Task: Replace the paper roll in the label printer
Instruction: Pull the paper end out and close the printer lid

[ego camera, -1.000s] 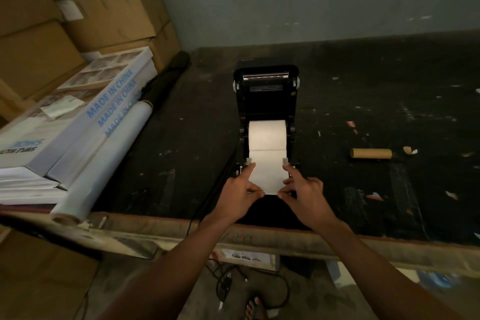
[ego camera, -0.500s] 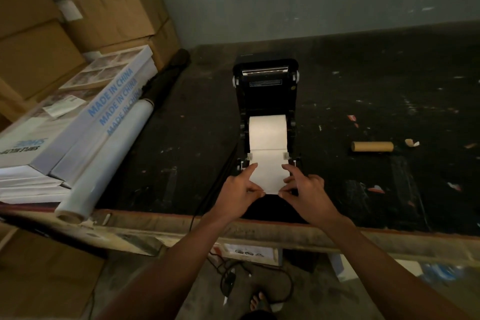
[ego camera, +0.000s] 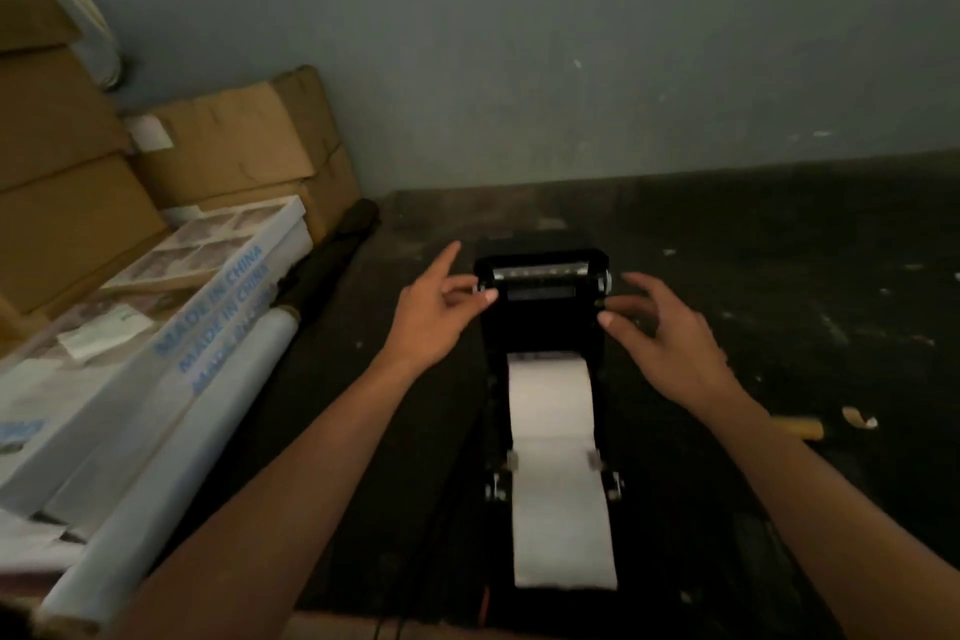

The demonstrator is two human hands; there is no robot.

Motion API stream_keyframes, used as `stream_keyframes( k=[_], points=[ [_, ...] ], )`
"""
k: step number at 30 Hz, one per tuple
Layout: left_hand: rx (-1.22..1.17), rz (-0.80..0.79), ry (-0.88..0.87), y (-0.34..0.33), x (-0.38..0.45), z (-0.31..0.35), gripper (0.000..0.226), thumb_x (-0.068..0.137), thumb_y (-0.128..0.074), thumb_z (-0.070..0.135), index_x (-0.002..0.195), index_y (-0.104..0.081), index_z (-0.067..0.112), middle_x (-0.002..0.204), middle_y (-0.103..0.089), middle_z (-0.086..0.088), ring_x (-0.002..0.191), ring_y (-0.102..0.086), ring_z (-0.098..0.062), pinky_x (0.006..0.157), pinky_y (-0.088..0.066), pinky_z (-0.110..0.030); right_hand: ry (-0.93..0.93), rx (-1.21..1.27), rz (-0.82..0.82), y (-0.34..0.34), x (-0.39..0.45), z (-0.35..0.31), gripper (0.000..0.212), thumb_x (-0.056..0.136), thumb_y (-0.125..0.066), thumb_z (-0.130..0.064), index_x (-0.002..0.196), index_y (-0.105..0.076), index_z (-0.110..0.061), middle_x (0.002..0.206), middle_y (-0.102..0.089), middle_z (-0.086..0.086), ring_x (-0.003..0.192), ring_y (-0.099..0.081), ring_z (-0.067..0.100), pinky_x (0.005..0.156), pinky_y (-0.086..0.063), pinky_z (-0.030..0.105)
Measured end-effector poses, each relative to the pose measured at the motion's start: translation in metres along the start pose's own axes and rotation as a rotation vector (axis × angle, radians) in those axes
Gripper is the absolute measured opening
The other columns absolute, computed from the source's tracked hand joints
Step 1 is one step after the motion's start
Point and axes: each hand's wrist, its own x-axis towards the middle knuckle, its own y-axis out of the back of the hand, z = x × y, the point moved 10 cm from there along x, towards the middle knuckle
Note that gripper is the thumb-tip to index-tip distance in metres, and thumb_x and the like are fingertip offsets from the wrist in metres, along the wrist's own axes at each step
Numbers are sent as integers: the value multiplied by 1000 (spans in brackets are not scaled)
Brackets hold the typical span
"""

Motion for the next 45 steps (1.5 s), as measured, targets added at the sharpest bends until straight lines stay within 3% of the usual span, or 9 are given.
stream_keyframes(
  k=[4,10,13,17,22,29,35,41,45],
  points=[
    [99,58,9,11,77,6,85,83,-68,42,149,-20,20,137,-54,-5,115,-57,-15,91,-40,-20,-67,-33,34,6,76,-3,64,88,-57,-40,142,-31,-18,137,-51,3,123,-47,17,96,-36,28],
    [50,-33,206,-21,135,-42,94,78,-61,63,150,-16,23,139,-52,-4,132,-42,-24,109,-32,-37,-288,-137,-30,-19,132,38,78,86,-46,-60,147,-10,-27,143,-42,12,129,-40,35,105,-31,54],
    [-14,-59,241,-40,136,-60,97,76,-66,61,150,-16,23,137,-54,-2,131,-43,-20,104,-31,-30,-370,-153,-66,-34,135,59,81,83,-42,-66,147,-6,-32,138,-48,11,121,-48,34,101,-37,52],
    [-70,-30,255,-46,131,-71,102,71,-72,56,150,-18,22,138,-53,0,129,-45,-18,107,-33,-34,-467,-19,-39,-41,130,77,87,79,-46,-69,147,-11,-29,140,-46,11,120,-49,32,98,-44,44],
    [-102,-20,231,-43,114,-65,101,72,-74,54,150,-17,24,138,-52,2,128,-45,-16,99,-33,-27,-478,32,-25,-44,115,77,84,79,-47,-69,147,-13,-33,145,-40,8,125,-44,31,89,-36,31],
    [-134,-18,264,-39,49,-55,110,63,-76,59,150,-15,30,144,-45,3,130,-43,-16,103,-35,-31,-378,91,-83,-34,67,55,88,77,-58,-62,146,-9,-38,146,-39,3,125,-45,26,100,-42,43],
    [-80,-77,365,-42,-30,-61,130,44,-78,72,149,-8,38,150,-35,7,131,-38,-12,108,-34,-38,-290,81,-217,-38,7,50,98,75,-67,-53,147,-3,-35,151,-30,1,134,-34,23,104,-31,37],
    [-5,-115,332,-51,-85,-59,125,58,-82,54,149,2,36,152,-30,15,121,-29,6,99,-23,-23,-235,37,-265,-43,-45,47,105,74,-74,-39,147,2,-32,154,-23,-3,140,-23,20,111,-25,45],
    [18,-140,274,-57,-110,-61,134,51,-79,60,149,7,30,151,-30,15,122,-28,10,101,-21,-19,-221,11,-263,-48,-73,52,107,73,-76,-31,146,1,-33,154,-23,-6,139,-21,15,110,-23,41]
  ],
)
